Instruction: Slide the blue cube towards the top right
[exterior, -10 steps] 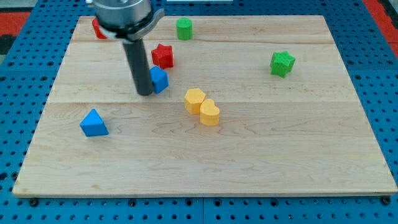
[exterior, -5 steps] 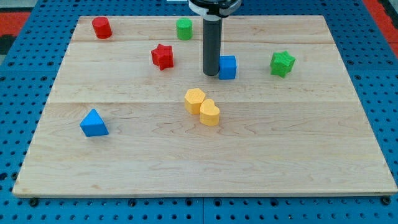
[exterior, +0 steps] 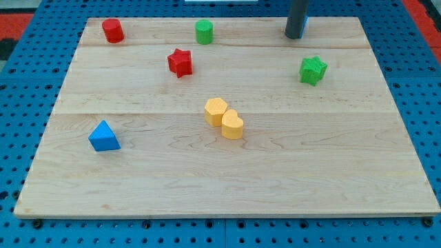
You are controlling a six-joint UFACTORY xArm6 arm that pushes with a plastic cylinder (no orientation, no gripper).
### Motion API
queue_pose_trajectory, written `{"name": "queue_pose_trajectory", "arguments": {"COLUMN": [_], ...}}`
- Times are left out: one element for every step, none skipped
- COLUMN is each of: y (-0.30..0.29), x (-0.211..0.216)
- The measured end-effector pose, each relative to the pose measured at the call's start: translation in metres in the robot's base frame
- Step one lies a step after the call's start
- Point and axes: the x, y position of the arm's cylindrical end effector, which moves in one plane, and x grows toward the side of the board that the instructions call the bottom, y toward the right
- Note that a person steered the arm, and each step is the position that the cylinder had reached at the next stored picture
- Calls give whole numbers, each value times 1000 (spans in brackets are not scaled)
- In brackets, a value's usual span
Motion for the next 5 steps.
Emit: {"name": "queue_pose_trajectory", "arguments": {"y": [-41,-78,-61,-33,6], "x": [5,5,-15,-41,-56]}}
